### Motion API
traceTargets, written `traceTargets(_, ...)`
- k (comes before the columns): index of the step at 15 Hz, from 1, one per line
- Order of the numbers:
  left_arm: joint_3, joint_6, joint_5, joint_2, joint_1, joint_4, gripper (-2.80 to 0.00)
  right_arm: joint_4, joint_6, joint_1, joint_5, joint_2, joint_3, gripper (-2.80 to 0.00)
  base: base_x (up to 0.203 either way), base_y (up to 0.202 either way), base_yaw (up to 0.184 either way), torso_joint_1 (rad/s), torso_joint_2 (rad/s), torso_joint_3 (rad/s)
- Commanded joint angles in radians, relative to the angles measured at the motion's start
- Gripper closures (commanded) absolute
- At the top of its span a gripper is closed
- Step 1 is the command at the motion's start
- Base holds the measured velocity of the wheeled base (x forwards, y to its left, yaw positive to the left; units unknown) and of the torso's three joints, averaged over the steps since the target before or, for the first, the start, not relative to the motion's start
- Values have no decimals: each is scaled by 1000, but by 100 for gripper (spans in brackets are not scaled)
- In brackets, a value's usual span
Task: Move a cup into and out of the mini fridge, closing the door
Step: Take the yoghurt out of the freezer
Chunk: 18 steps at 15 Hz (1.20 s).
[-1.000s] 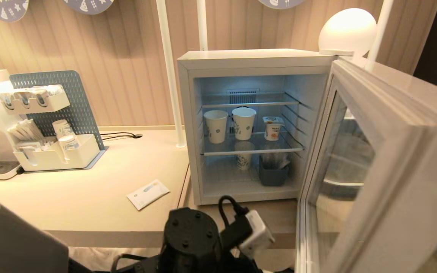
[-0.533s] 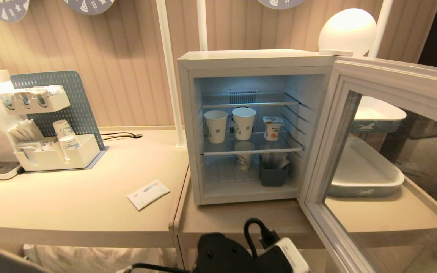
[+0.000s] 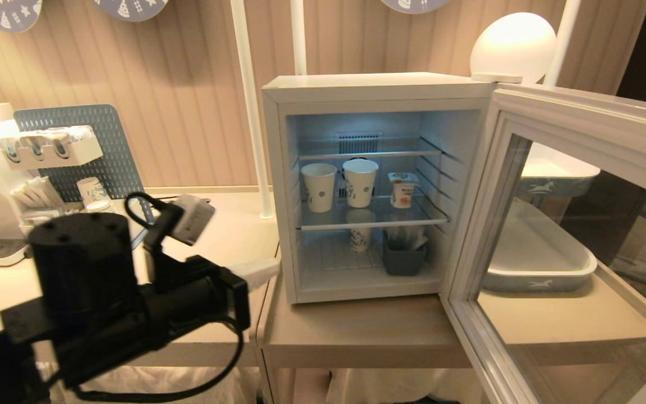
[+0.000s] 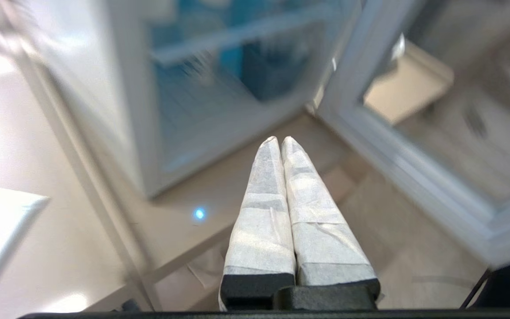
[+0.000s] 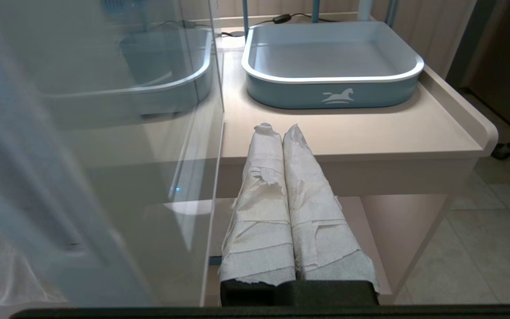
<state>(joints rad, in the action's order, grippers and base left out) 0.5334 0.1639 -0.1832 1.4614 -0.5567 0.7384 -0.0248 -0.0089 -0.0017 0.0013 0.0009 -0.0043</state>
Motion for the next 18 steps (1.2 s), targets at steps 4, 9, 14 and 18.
traceTargets(4,184,98,16,-723,107,-643,0,0,0,0,-1,2,0,0,0,0,0,0,0,0)
traceTargets(9,699,144,285,-1137,329,-1587,0,0,0,0,-1,1,0,0,0,0,0,0,0,0)
traceTargets(14,803,261,400,-1180,465,-1834,0,0,0,0,-1,2,0,0,0,0,0,0,0,0)
traceTargets(18,715,237,268,-1296,587,-1838,0,-1,0,0,-1,2,0,0,0,0,0,0,0,0)
